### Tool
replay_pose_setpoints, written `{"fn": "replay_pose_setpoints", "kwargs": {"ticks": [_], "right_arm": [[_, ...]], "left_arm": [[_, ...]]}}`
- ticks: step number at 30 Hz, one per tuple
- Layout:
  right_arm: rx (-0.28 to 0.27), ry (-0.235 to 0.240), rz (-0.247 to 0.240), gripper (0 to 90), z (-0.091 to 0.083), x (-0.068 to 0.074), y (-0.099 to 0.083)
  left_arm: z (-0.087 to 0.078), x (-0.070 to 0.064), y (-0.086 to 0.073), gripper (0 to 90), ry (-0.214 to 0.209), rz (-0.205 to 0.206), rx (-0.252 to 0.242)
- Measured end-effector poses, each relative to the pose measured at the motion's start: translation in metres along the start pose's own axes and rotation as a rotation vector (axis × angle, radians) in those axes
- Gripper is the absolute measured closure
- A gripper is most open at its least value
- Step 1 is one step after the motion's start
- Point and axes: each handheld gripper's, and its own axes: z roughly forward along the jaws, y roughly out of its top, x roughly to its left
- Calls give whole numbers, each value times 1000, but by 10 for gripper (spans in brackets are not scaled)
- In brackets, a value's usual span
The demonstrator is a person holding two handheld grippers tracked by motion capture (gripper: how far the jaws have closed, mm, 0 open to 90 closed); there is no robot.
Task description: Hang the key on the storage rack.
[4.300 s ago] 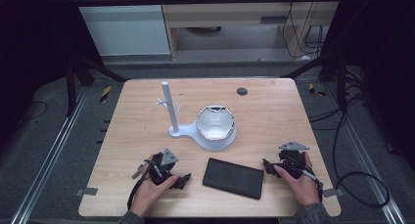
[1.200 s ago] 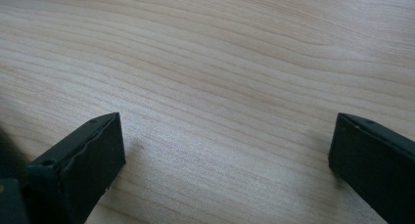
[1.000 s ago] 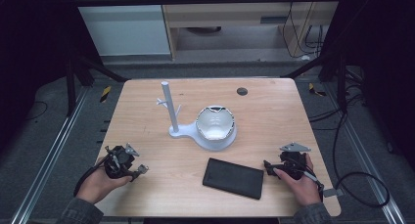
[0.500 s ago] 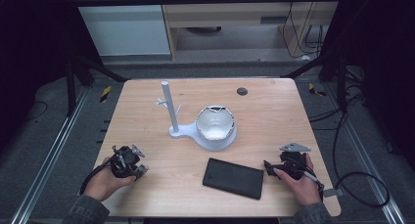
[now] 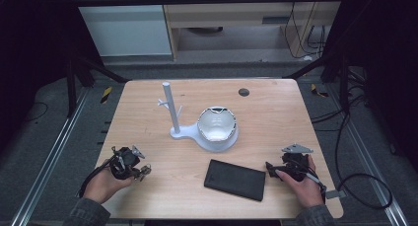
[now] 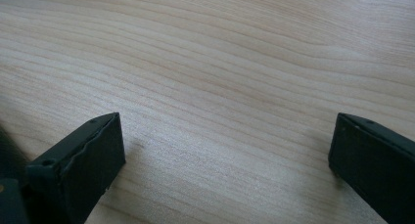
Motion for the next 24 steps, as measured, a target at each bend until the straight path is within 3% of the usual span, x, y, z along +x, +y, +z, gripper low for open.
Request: {"fn": "replay_pose_setpoints", "kwargs": {"ticks": [11,14,24], "right_arm": [[-1,1,1,4,0,0,0],[-1,1,1,4,0,0,0],[0,0,0,4,0,0,0]], "left_arm": [[-7,2,2,891,-2,-15,-23],[-17,4,3,892,-13,-26,-63],[-50,6,12,893,9,-8,-107]]}}
